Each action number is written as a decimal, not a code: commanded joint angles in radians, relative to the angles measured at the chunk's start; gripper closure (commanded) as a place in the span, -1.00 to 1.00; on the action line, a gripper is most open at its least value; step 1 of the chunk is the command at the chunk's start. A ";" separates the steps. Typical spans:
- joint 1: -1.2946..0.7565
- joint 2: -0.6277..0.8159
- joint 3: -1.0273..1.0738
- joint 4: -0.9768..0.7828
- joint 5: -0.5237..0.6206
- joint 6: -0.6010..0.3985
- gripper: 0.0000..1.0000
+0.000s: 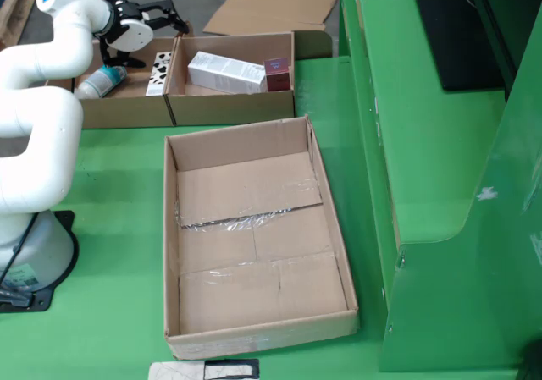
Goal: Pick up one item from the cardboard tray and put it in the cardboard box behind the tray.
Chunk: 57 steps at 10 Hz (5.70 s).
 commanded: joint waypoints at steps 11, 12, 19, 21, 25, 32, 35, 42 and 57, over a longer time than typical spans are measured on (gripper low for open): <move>0.224 0.751 0.031 -0.920 0.112 0.453 -1.00; 0.225 0.774 0.031 -0.958 0.125 0.471 -1.00; 0.009 0.950 0.031 -1.361 0.272 0.456 -1.00; -0.115 0.981 0.031 -1.408 0.292 0.362 -1.00; -0.303 1.033 0.031 -1.491 0.323 0.234 -1.00; -0.794 1.621 -0.740 -1.375 0.424 0.042 -1.00; -1.160 1.707 -0.940 -1.211 0.458 -0.232 -1.00; -2.251 0.722 0.031 -1.197 0.675 -0.933 -1.00; -2.432 0.627 0.031 -1.103 0.710 -0.980 -1.00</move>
